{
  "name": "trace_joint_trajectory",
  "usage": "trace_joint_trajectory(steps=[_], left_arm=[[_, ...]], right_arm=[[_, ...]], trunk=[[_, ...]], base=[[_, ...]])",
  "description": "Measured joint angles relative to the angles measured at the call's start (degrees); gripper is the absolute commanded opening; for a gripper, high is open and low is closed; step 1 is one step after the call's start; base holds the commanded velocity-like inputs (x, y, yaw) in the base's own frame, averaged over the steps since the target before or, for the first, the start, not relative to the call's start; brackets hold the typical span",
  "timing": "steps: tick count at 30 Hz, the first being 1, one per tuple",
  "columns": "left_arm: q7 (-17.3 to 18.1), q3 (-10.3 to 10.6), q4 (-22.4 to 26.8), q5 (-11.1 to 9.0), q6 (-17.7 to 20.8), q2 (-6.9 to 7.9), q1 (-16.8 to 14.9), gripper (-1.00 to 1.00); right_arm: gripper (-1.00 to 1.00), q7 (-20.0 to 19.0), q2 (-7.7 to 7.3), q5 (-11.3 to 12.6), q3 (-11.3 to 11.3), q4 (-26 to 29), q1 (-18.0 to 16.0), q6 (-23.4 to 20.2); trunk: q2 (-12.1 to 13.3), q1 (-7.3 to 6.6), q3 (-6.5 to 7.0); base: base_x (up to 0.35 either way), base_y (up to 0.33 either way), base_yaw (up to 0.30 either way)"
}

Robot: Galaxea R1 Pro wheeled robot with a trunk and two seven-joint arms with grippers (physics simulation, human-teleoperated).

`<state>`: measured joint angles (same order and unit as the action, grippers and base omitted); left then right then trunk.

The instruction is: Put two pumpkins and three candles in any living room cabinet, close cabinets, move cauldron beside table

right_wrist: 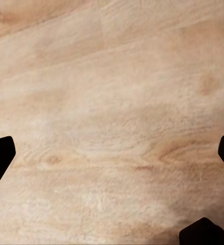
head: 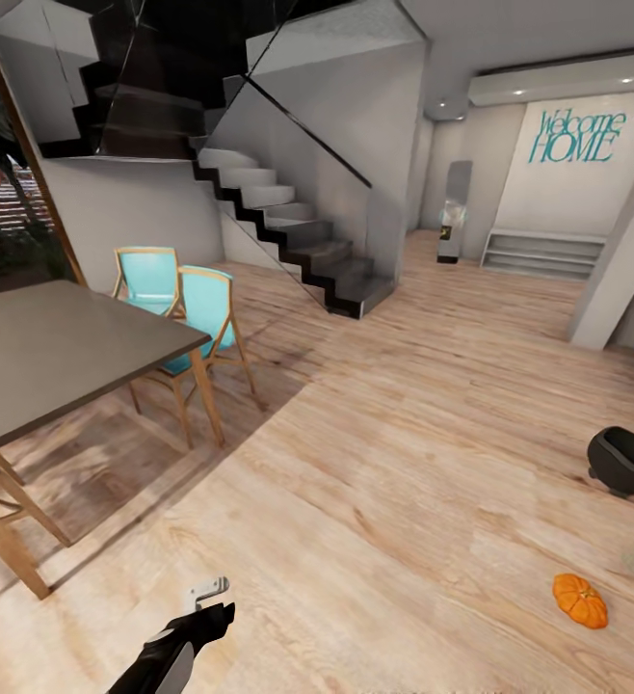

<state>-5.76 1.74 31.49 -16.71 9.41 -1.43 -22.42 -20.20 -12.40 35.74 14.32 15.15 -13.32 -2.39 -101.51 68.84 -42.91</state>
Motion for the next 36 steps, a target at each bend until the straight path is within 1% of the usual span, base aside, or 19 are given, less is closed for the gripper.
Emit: trace_joint_trajectory(steps=[8,16,19,28,36], left_arm=[[0.0,0.0,0.0,0.0,0.0,0.0,0.0,1.0],[0.0,0.0,0.0,0.0,0.0,0.0,0.0,1.0],[0.0,0.0,0.0,0.0,0.0,0.0,0.0,1.0],[0.0,0.0,0.0,0.0,0.0,0.01,0.0,1.0],[0.0,0.0,0.0,0.0,0.0,0.0,0.0,1.0]], right_arm=[[1.0,0.0,0.0,0.0,0.0,0.0,0.0,0.0],[1.0,0.0,0.0,0.0,0.0,0.0,0.0,0.0],[1.0,0.0,0.0,0.0,0.0,0.0,0.0,0.0],[1.0,-0.1,0.04,-0.1,0.0,0.0,0.0,0.0],[1.0,0.0,0.06,-0.1,0.0,0.0,0.0,0.0]], trunk=[[0.0,-0.01,0.0],[0.0,-0.02,0.0],[0.0,-0.02,0.0],[0.0,-0.02,0.0],[0.0,-0.03,0.0]], base=[[0.017,0.0,-0.281],[0.118,-0.043,-0.277],[0.192,-0.134,-0.138],[0.221,-0.191,-0.029],[0.247,-0.188,-0.235]])
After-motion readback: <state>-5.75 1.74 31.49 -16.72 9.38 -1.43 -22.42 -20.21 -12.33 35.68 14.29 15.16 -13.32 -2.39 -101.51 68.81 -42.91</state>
